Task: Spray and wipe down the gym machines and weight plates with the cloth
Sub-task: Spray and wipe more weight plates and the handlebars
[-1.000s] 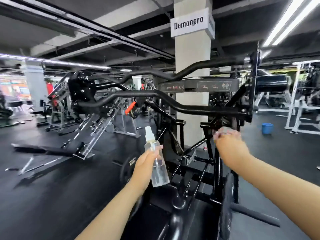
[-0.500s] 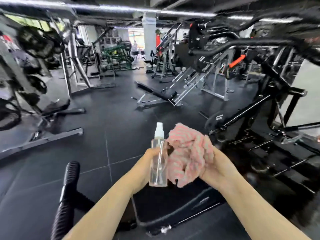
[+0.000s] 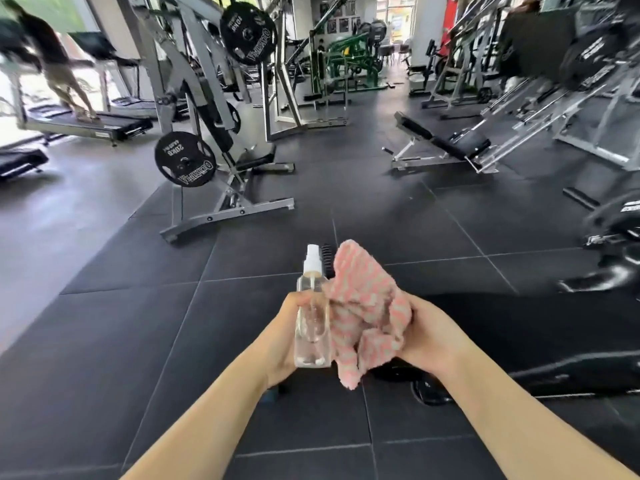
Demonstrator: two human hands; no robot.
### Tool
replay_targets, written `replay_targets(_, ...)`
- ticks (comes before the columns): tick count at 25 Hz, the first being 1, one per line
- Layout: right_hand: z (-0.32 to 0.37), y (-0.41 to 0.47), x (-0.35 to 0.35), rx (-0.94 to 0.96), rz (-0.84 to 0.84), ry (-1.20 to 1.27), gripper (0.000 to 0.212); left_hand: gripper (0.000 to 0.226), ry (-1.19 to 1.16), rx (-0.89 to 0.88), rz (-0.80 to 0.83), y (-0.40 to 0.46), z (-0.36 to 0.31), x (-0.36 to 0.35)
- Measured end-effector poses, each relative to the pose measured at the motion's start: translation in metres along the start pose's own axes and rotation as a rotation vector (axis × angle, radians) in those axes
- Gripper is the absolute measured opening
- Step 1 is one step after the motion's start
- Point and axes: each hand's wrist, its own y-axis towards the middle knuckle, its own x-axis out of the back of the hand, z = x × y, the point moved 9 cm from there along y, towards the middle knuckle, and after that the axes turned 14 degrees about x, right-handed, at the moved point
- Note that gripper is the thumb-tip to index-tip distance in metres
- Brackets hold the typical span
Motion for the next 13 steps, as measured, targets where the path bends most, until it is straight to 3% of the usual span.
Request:
replay_targets(4, -0.076, 0.018, -0.064, -0.11, 0.121, 0.061, 0.049, 0.027, -0.039, -0.055, -0.115, -0.03, -0.001, 0.096)
replay_targets(7, -0.111, 0.038, -0.103, -0.072, 0.286, -0.318, 0.041, 0.018, -0.048, -0.094, -0.176, -0.038, -0.008, 0.149)
replay_targets(8, -0.12, 0.048, -0.11, -0.047, 0.295, -0.449, 0.056, 0.017, -0.078, -0.122, -0.191, -0.037, -0.01, 0.166)
replay_targets(10, -0.142, 0.073, -0.118, -0.027, 0.291, -0.656, 0.085, 0.029, -0.142, -0.147, -0.236, -0.032, -0.012, 0.2)
replay_targets(11, -0.15, 0.086, -0.119, -0.027, 0.249, -0.717, 0.089, 0.031, -0.17, -0.151, -0.255, -0.028, -0.014, 0.215)
replay_targets(13, -0.164, 0.121, -0.116, -0.027, 0.115, -0.683, 0.076, 0.033, -0.207, -0.152, -0.299, -0.019, -0.019, 0.247)
